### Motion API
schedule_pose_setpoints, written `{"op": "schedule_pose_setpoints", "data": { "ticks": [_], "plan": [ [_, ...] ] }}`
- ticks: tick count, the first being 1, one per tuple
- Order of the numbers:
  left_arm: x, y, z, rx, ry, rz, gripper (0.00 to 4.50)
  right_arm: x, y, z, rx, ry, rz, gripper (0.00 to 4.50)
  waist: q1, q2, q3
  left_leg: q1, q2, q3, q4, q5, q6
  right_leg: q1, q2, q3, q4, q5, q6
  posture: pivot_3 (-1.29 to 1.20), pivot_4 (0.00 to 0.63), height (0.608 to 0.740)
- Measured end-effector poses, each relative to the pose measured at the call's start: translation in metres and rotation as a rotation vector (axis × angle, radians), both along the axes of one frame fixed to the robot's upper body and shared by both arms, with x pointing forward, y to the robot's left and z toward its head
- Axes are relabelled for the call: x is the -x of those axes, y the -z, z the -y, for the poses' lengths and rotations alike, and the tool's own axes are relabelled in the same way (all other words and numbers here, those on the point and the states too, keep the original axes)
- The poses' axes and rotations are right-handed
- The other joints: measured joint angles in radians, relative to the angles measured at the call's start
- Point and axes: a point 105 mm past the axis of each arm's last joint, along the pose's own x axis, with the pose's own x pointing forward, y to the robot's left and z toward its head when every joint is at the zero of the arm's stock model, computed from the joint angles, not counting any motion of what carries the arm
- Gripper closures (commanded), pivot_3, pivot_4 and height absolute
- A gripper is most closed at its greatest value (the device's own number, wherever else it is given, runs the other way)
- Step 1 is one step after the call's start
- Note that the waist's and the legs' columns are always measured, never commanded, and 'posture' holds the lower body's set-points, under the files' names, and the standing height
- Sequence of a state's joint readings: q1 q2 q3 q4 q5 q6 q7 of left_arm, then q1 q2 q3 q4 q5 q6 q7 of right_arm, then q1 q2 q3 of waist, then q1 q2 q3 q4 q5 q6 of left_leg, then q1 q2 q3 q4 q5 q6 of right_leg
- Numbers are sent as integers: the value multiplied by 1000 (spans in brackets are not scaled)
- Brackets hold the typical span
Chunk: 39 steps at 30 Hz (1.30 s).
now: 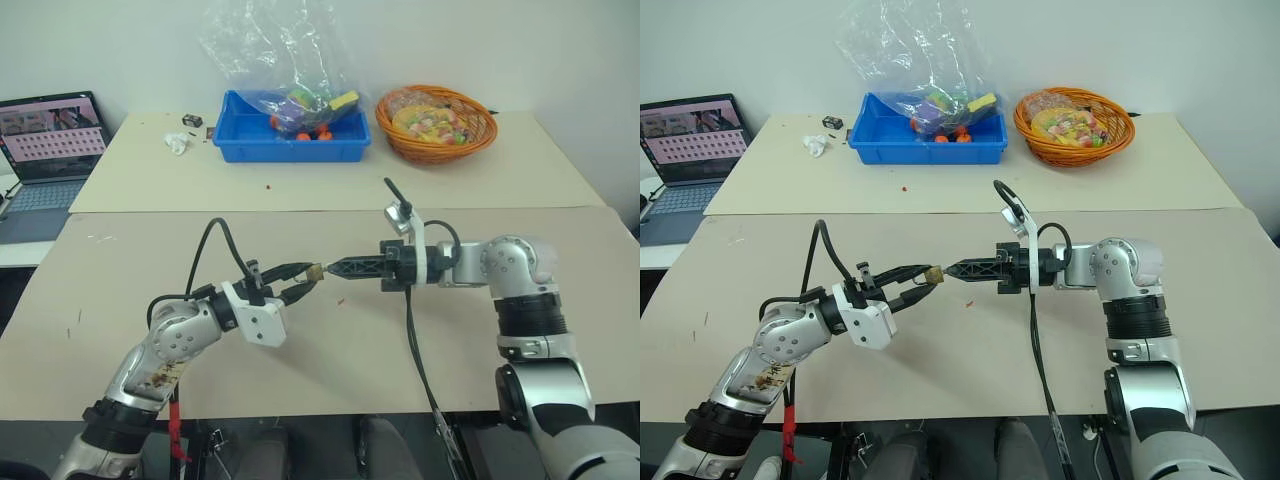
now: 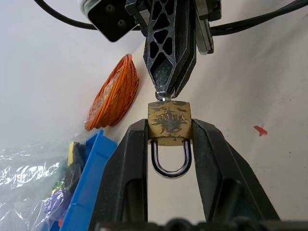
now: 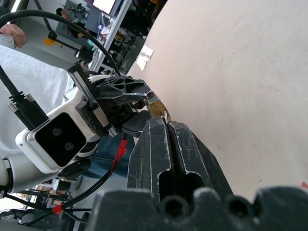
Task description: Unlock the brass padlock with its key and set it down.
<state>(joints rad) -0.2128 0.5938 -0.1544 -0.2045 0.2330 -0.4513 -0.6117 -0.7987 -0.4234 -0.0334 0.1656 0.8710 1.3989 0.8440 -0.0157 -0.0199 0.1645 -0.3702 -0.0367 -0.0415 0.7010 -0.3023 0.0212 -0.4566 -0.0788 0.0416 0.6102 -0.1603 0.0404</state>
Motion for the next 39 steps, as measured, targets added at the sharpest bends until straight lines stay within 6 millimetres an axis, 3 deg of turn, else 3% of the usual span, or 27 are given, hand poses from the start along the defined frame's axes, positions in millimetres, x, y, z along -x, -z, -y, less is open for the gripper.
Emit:
{"op": "schedule_pose_setpoints", "data": {
  "ticks": [9,18,26,29,33,38,39],
  "plan": [
    [0,0,-1,0,-2,1,3692,0,0,-1,-7,21,-41,4446,0,0,0,0,0,0,0,0,0,0,0,0,0,0,0,0,150,735],
    [2,8,-3,-12,-9,-29,3692,-3,11,-2,-12,23,-317,4446,-2,0,0,0,0,0,0,0,0,0,0,0,0,0,-1,0,150,735],
    [1,9,-4,-15,-18,-38,3692,-4,8,-5,63,48,-254,4446,-4,0,0,0,1,1,0,0,0,0,1,0,1,0,-1,0,150,735],
    [1,8,-5,-12,-23,-35,3692,-5,6,-7,68,61,-226,3676,-3,0,0,0,1,1,0,0,0,0,1,0,1,0,-1,0,150,735],
    [4,4,-1,-4,-8,-20,3692,-7,0,-9,64,76,-176,2136,-3,0,0,0,1,0,0,0,0,0,0,0,1,0,0,0,150,735],
    [5,4,0,-2,-1,-17,3692,-5,-6,-10,51,60,-139,585,-3,0,0,0,1,1,0,0,0,0,1,0,1,0,-1,0,150,735],
    [5,3,0,-2,-1,-17,3692,-4,-6,-9,50,57,-135,585,-3,0,0,0,1,1,0,0,0,0,1,0,1,0,-1,0,150,735]
  ]
}}
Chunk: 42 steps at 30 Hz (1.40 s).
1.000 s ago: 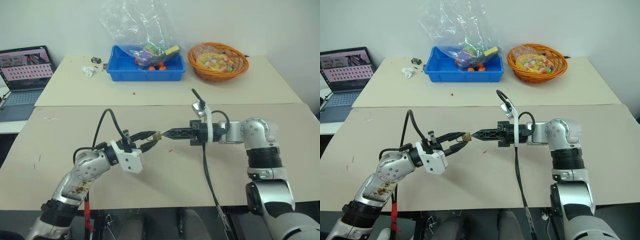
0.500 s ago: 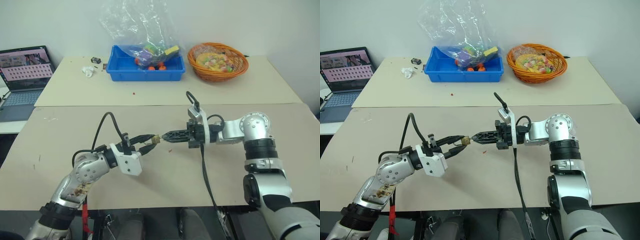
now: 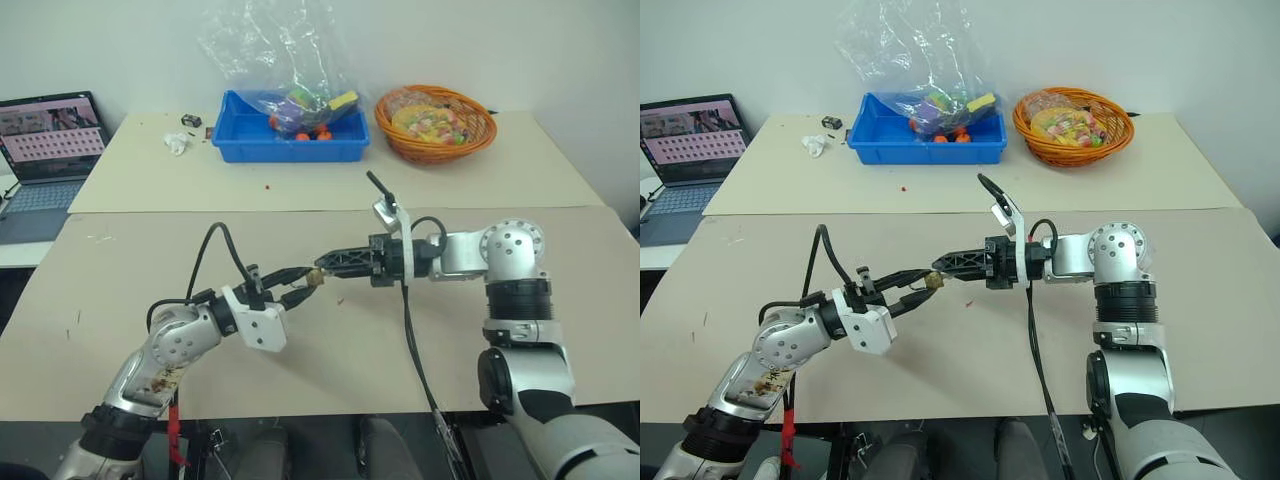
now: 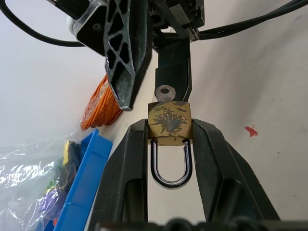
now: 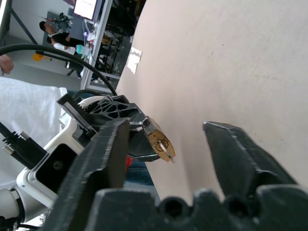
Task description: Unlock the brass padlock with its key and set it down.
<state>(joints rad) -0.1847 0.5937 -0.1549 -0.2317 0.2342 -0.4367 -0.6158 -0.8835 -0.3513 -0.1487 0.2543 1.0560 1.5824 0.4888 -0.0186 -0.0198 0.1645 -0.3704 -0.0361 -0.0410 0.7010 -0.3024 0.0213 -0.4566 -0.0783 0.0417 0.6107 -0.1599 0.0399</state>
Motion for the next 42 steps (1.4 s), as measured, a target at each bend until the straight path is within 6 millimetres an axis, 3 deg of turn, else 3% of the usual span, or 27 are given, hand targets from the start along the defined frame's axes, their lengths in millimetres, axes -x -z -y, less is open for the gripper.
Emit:
{"op": "schedule_pose_setpoints", "data": {
  "ticks": [8,15,28,31,39,40,42],
  "plan": [
    [0,0,0,0,0,0,3692,-3,-2,15,-10,33,68,585,-1,0,0,0,0,0,0,0,0,0,0,0,0,0,0,0,150,735],
    [0,0,0,0,0,1,3692,12,16,0,23,-41,66,585,-3,0,0,0,0,0,0,0,0,0,0,0,0,0,0,0,150,735],
    [0,0,0,0,-1,0,3692,12,15,-8,10,-52,100,585,0,0,0,0,0,0,0,0,0,0,0,0,0,0,0,0,150,735],
    [0,0,0,0,-1,0,3692,12,14,-8,6,-52,99,1377,0,0,0,0,0,0,0,0,0,0,0,0,0,0,0,0,150,735],
    [0,-2,0,2,-7,2,3692,13,13,-10,-5,-61,96,4077,0,0,0,0,0,0,0,0,0,0,0,0,0,0,0,0,150,735],
    [-1,-2,-1,4,-11,-3,3692,13,14,-10,-2,-60,98,4315,0,0,0,0,0,0,0,0,0,0,0,0,0,0,0,0,150,735],
    [-1,-1,-1,5,-13,-6,3692,13,14,-11,0,-59,98,4322,0,0,0,0,0,0,0,0,0,0,0,0,0,0,0,0,150,735]
  ]
}}
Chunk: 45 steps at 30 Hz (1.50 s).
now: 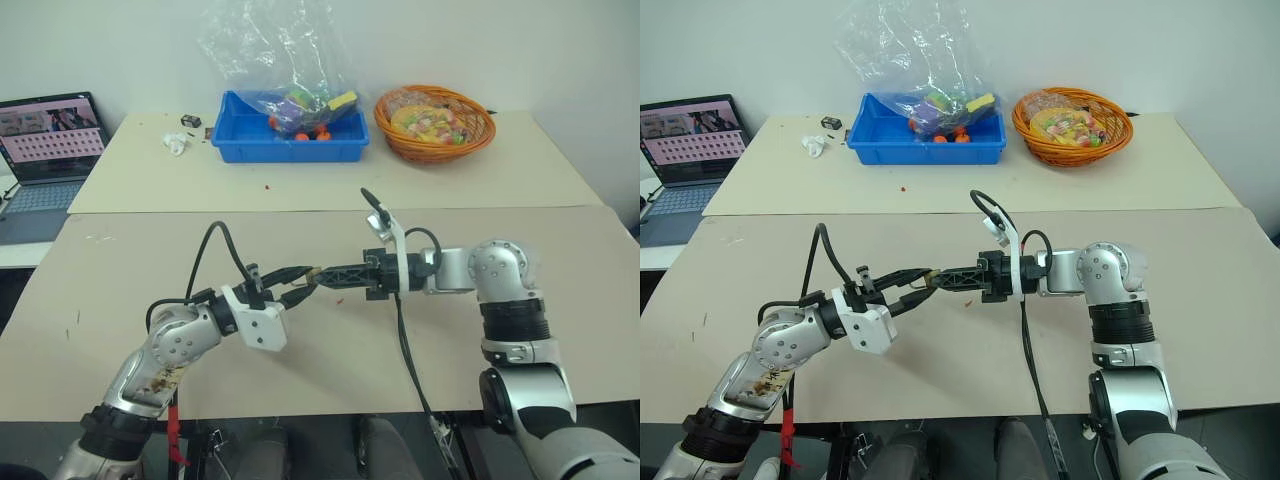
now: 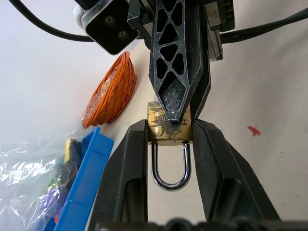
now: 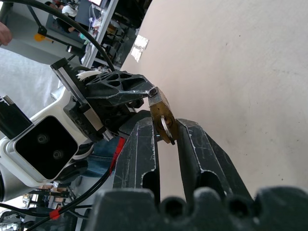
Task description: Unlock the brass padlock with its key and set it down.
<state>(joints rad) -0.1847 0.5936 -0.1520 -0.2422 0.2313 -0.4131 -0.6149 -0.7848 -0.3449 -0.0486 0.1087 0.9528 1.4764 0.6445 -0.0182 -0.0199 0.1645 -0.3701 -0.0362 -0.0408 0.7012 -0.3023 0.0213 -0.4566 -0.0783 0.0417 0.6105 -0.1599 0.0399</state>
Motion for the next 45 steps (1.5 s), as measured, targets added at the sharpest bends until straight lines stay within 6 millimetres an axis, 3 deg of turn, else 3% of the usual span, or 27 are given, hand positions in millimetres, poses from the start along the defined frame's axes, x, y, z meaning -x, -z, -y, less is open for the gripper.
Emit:
{"op": "schedule_pose_setpoints", "data": {
  "ticks": [37,38,44,45],
  "plan": [
    [-1,-2,-2,20,-3,-16,3692,-1,-4,-3,16,0,8,4323,0,0,0,0,0,0,0,0,0,0,0,0,0,0,0,0,150,735],
    [-1,-2,-2,21,-3,-17,2686,-1,-4,-3,16,0,8,4323,0,0,0,0,0,0,0,0,0,0,0,0,0,0,0,0,150,735],
    [4,0,5,18,31,-20,432,-2,-5,-2,9,7,9,4498,-1,0,0,0,0,0,0,0,0,0,0,0,0,0,0,0,150,735],
    [4,0,5,17,30,-20,425,-2,-6,-2,8,8,9,4498,-1,0,0,0,0,0,0,0,0,0,0,0,0,0,0,0,150,735]
  ]
}}
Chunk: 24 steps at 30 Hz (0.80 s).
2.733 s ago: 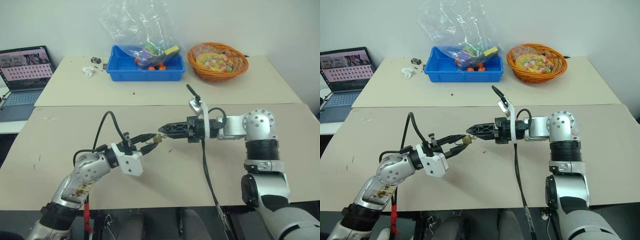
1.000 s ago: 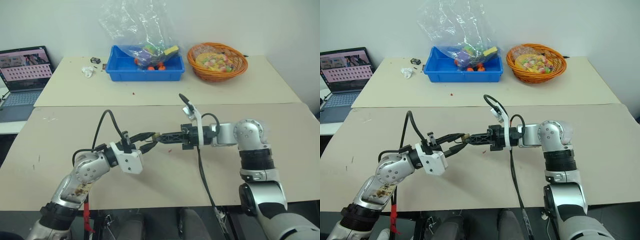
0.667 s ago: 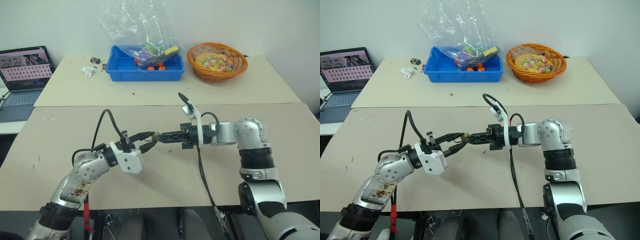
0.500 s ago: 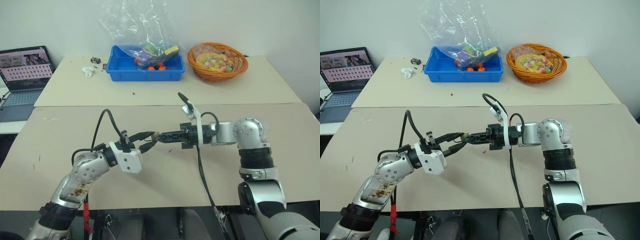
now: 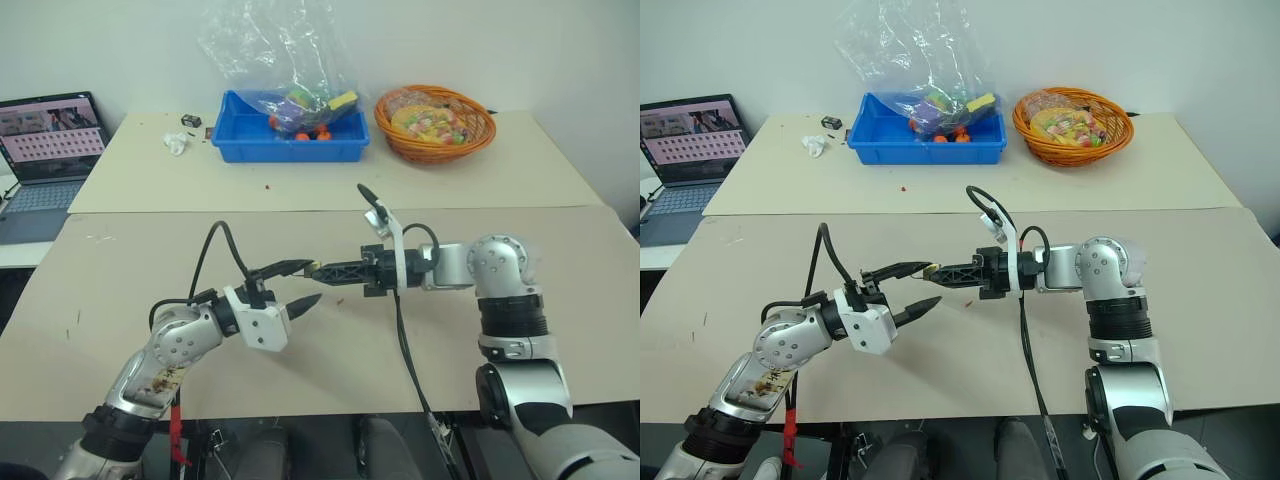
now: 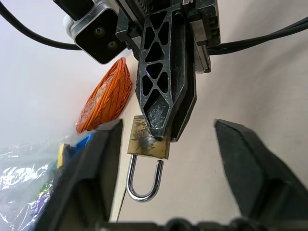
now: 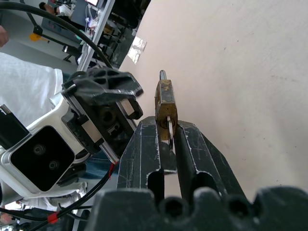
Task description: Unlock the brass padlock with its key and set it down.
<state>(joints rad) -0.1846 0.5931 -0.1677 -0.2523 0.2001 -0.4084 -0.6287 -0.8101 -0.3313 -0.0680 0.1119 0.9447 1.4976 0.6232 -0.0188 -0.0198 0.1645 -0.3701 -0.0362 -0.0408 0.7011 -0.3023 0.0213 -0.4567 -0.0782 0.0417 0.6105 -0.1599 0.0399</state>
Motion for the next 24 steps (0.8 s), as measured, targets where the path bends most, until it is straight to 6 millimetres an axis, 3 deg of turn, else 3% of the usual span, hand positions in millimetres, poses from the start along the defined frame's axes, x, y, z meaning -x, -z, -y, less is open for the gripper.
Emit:
{"op": "schedule_pose_setpoints", "data": {
  "ticks": [6,12,15,18,23,24],
  "plan": [
    [0,1,0,-4,0,1,425,0,0,1,0,1,1,4498,0,0,0,0,0,0,0,0,0,0,0,0,0,0,0,0,150,735],
    [-2,-2,-4,14,-21,4,425,-9,5,14,37,55,5,4498,1,0,0,0,0,0,0,0,0,0,0,0,0,0,0,0,150,735],
    [-2,-3,-7,34,-33,-9,1105,-11,8,20,50,69,15,4498,0,0,0,0,0,0,0,0,0,0,0,0,0,0,0,0,150,735],
    [-1,-3,-9,66,-38,-55,2217,-11,10,24,61,68,23,4498,0,0,0,0,0,0,0,0,0,0,0,0,0,0,0,0,150,735],
    [-1,11,-14,243,-56,-429,4240,-7,15,28,77,35,38,4498,-3,0,0,0,0,0,0,0,0,0,0,0,0,0,0,0,150,735],
    [0,13,-13,271,-54,-501,4375,-6,14,28,73,26,45,4498,-4,0,0,0,0,0,0,0,0,0,0,0,0,0,0,0,150,735]
  ]
}}
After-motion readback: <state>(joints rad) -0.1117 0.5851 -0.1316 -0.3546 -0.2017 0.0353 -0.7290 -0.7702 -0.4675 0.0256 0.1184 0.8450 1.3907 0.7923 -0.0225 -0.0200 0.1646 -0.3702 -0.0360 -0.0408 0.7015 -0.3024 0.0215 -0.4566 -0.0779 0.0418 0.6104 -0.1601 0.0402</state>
